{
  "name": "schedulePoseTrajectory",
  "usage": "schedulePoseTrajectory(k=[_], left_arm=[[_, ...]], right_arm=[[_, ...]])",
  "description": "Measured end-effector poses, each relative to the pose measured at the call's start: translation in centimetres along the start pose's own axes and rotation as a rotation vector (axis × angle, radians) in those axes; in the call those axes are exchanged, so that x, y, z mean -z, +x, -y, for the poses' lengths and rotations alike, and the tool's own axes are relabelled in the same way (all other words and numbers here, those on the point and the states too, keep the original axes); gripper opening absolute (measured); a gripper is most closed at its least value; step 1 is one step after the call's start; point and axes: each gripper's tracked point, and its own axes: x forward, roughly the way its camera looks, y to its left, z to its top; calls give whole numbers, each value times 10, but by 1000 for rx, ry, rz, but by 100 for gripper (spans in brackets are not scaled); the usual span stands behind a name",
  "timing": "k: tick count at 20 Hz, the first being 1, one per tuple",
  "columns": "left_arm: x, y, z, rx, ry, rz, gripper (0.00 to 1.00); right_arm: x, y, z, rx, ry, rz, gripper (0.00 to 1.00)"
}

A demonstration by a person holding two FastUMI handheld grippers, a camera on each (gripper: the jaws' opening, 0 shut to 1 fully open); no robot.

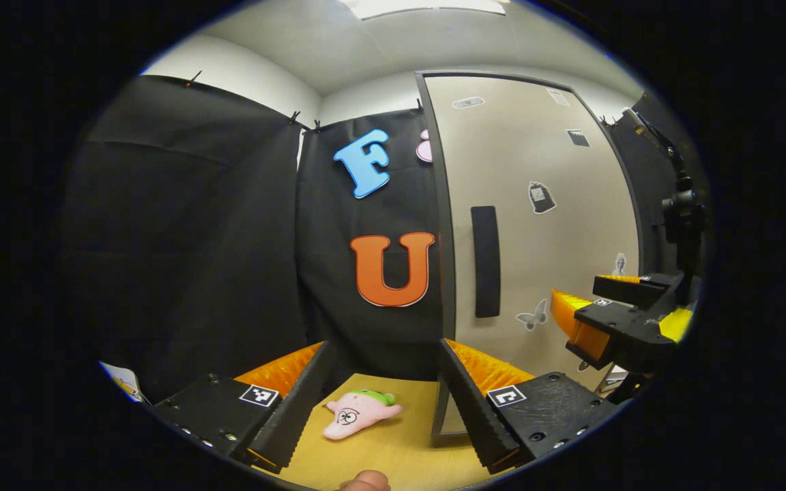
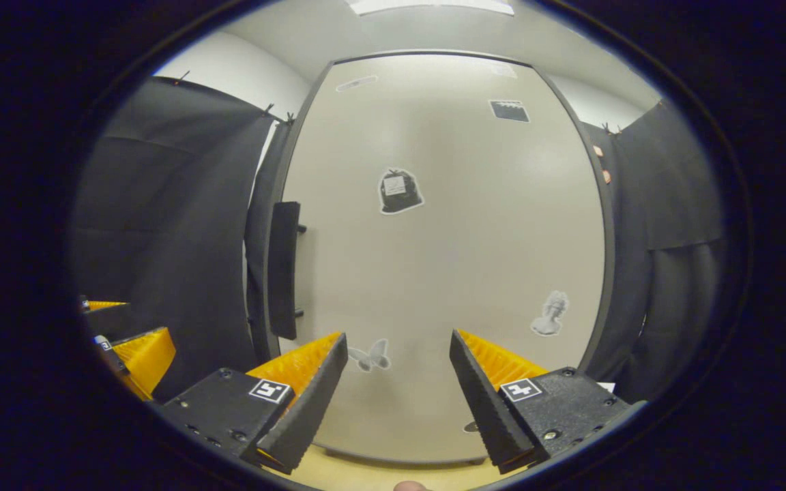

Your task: Open the cabinet door with the right hand, grasp the bottle in the cabinet with the left hand and place it on the coaster, then close the cabinet door with the right hand.

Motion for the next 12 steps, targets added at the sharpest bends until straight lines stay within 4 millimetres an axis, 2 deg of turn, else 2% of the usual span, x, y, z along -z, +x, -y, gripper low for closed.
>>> schedulePoseTrajectory(k=[6, 11, 12], left_arm=[[6, -16, -58, -124, 22, -22, 95], [12, -30, -87, -198, 32, -38, 95], [12, -33, -92, -209, 32, -41, 95]], right_arm=[[-13, 24, -47, -88, 3, 31, 97], [-31, 32, -89, -188, -26, 100, 97], [-31, 34, -92, -193, -47, 101, 96]])
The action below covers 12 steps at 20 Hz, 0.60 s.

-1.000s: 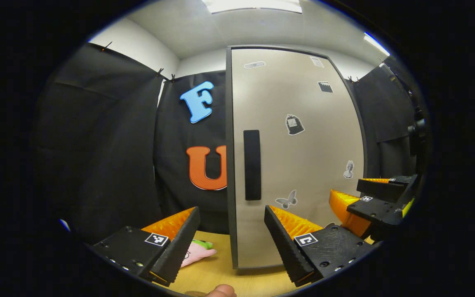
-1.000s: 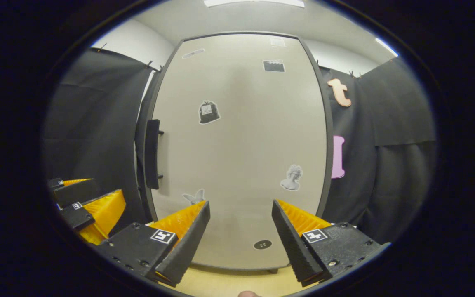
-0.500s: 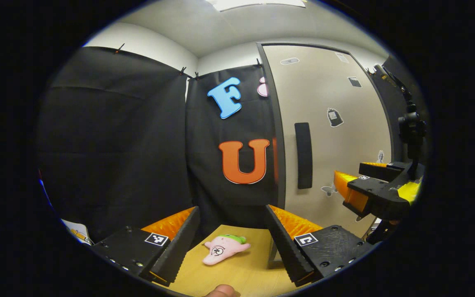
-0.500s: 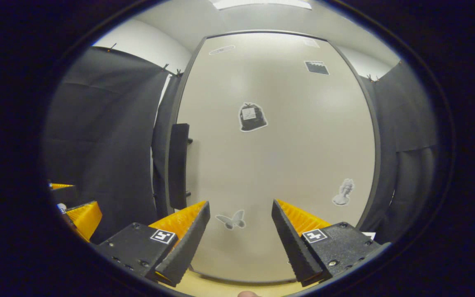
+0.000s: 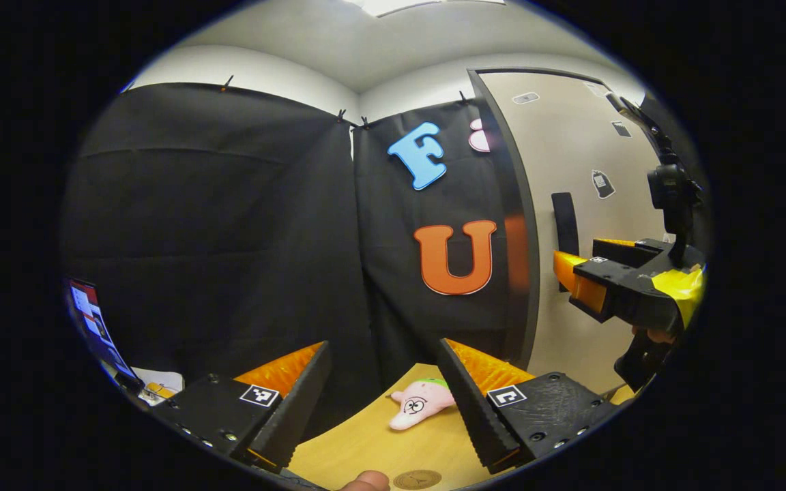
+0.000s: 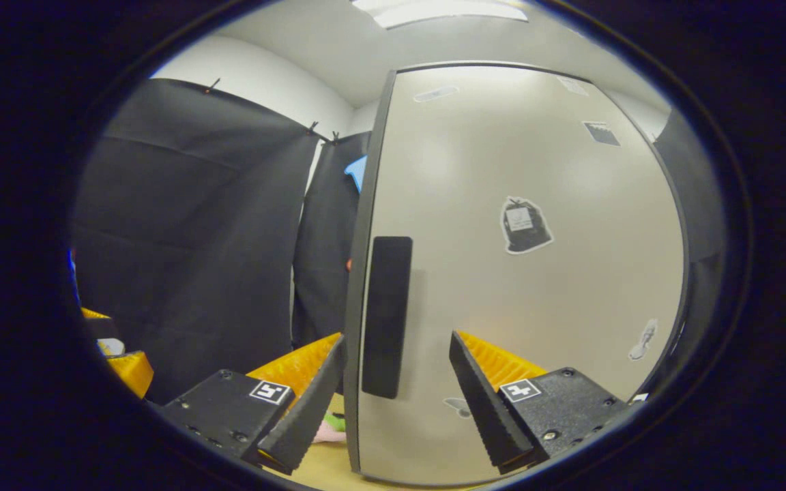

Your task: Open the cabinet door with the right hand, grasp the bottle in the cabinet with the left hand and place it on the coaster, then close the cabinet door with the right hand.

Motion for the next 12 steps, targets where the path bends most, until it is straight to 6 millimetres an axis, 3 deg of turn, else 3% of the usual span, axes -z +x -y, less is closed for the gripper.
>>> schedulePoseTrajectory(k=[6, 7, 8, 9, 12], left_arm=[[7, -7, -22, -50, 9, -18, 95], [10, -7, -22, -48, 9, -27, 95], [12, -7, -21, -44, 10, -34, 95], [15, -8, -20, -40, 13, -37, 95], [22, -5, -18, -27, 22, -59, 95]], right_arm=[[3, 18, -2, 24, -47, -21, 86], [6, 18, -1, 30, -36, -35, 80], [5, 18, -4, 16, -19, -32, 58], [5, 19, -5, 14, -10, -33, 44], [7, 19, -2, 12, -11, -47, 34]])
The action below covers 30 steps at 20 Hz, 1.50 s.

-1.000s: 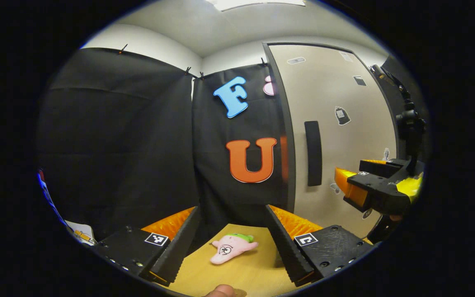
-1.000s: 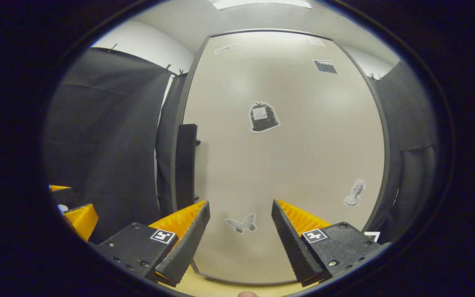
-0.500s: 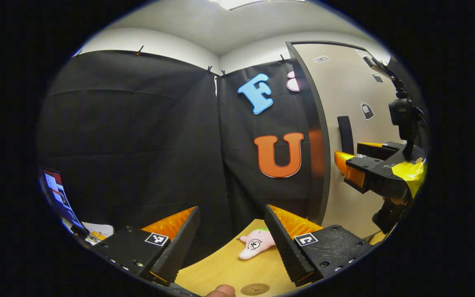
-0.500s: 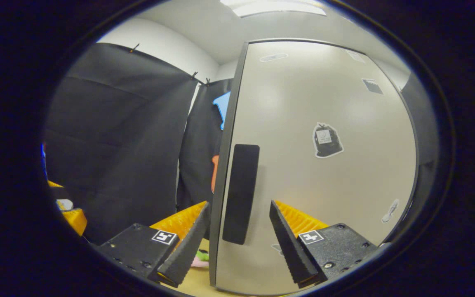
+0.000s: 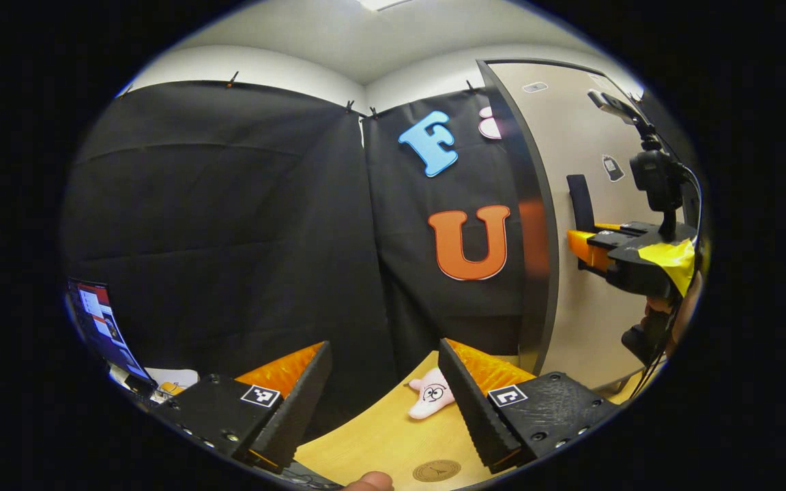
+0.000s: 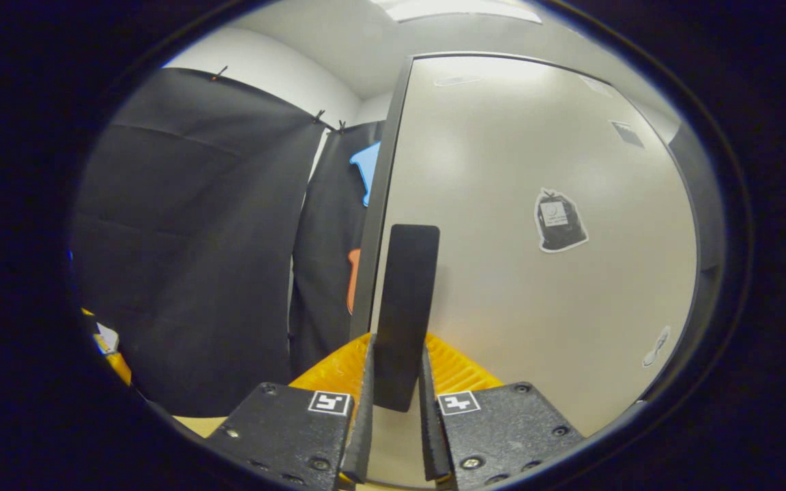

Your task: Open the cabinet door with the right hand, grasp the bottle in the cabinet with the left hand and place it on the coaster, then close the cabinet door with the right hand.

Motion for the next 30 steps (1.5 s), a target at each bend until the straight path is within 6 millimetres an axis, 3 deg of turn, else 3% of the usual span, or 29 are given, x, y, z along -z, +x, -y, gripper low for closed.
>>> schedulePoseTrajectory(k=[7, 18, 30], left_arm=[[7, 7, 11, 42, -32, -14, 95], [10, 6, 21, 91, -58, -21, 95], [9, 12, 53, 189, -34, -21, 95]], right_arm=[[8, -10, -3, -99, 68, -92, 30], [7, -34, -7, -275, 88, -133, 14], [5, -42, -6, -463, 68, -186, 13]])
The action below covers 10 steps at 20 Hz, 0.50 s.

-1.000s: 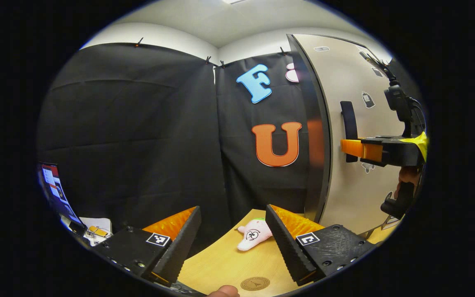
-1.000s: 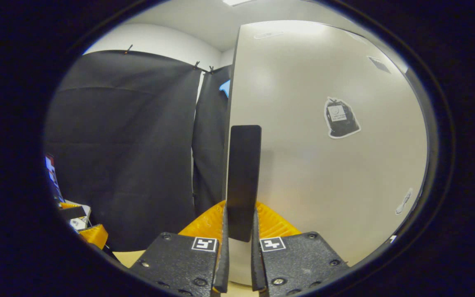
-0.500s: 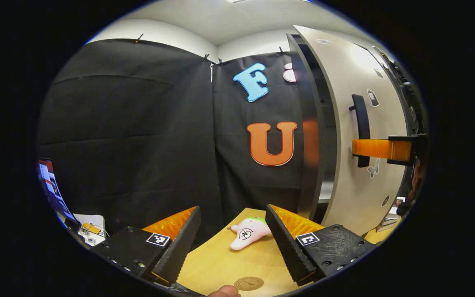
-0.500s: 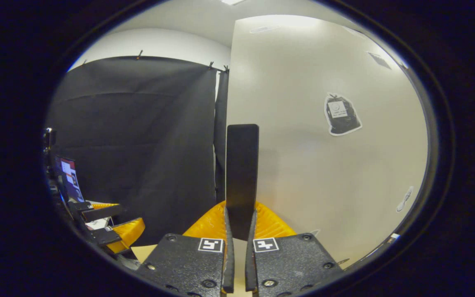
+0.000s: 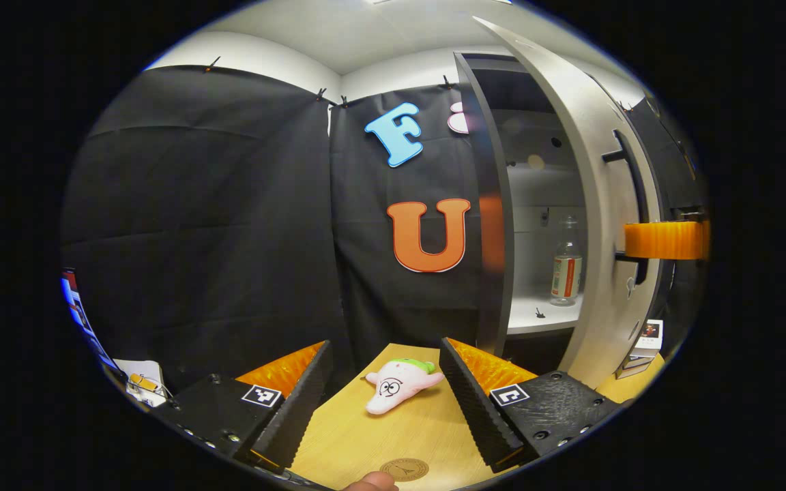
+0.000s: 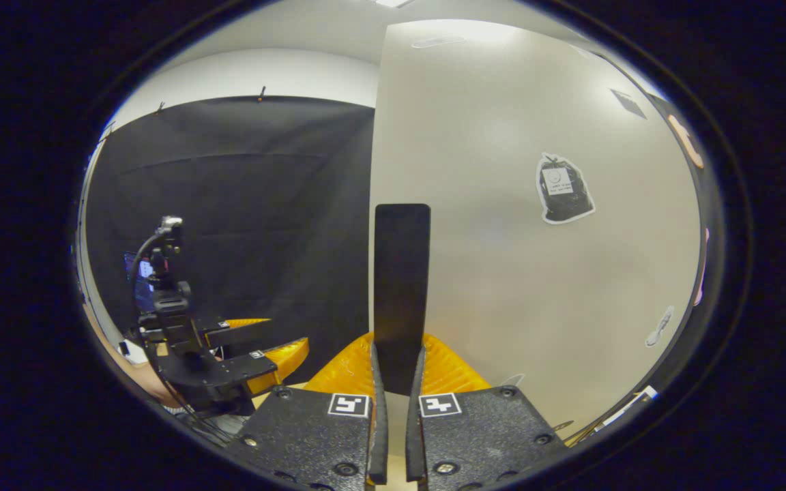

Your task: Open the cabinet door with the right hand, grasp the bottle in the cabinet with the left hand and place it on the coaster, then close the cabinet door with the right hand.

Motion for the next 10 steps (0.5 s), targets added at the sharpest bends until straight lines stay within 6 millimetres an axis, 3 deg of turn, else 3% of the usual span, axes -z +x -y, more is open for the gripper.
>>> schedulePoseTrajectory(k=[5, 10], left_arm=[[-7, 10, 24, 47, 8, 10, 95], [-11, 19, 71, 140, 24, 17, 95]], right_arm=[[-1, -4, 4, -35, 3, 0, 14], [1, -26, 4, -24, 30, 2, 14]])
